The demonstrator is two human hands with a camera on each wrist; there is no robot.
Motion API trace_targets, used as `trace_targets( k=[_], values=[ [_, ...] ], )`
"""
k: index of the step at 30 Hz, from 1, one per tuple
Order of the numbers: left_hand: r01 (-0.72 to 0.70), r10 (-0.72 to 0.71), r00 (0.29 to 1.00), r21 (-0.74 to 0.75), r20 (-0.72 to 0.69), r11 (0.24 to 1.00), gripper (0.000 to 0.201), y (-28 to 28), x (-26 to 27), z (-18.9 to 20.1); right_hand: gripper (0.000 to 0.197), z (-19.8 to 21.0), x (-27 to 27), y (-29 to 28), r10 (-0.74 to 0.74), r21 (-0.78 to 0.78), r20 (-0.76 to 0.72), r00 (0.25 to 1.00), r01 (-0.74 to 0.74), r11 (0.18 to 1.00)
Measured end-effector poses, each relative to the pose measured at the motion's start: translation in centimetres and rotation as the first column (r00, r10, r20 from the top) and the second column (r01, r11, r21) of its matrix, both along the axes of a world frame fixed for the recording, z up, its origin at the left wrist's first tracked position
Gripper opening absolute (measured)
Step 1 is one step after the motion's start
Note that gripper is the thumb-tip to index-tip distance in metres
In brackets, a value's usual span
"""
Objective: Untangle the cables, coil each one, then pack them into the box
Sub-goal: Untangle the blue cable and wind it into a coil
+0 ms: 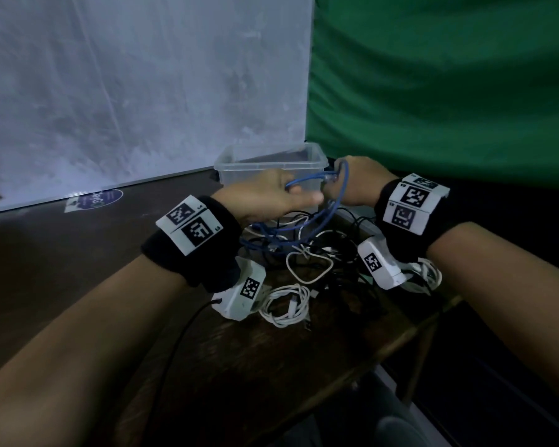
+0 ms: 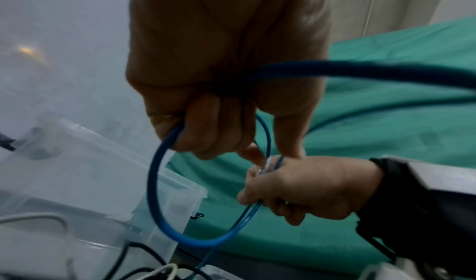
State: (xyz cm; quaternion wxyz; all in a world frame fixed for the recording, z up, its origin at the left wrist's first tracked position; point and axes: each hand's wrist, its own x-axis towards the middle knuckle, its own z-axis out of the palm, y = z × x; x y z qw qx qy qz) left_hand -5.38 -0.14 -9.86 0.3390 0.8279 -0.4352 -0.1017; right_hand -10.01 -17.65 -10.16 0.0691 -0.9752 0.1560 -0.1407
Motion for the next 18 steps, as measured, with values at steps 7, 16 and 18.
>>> trace_targets(
  k=[7,16,18],
  values=[
    [-0.284,0.306,0.952,-0.463,-0.030,0.840,0.041,0.9,3.4,0.2,0.036,0.2,-1.4,-1.2,0.108,0.191,-0.054,0.993,-0.096,0.977],
    [-0.326,0.411,0.909,-0.498,0.067,0.803,0.042,1.8,5.4,-0.7,0.026,-1.0,0.0,-2.4,-0.020,0.622,0.124,0.992,-0.062,0.780],
    [-0.314,0.402,0.909,-0.454,0.111,0.834,0.043,1.8,5.3,-1.0,0.024,-0.5,0.4,-2.4,-0.095,0.705,0.255,0.962,-0.118,0.700]
  ],
)
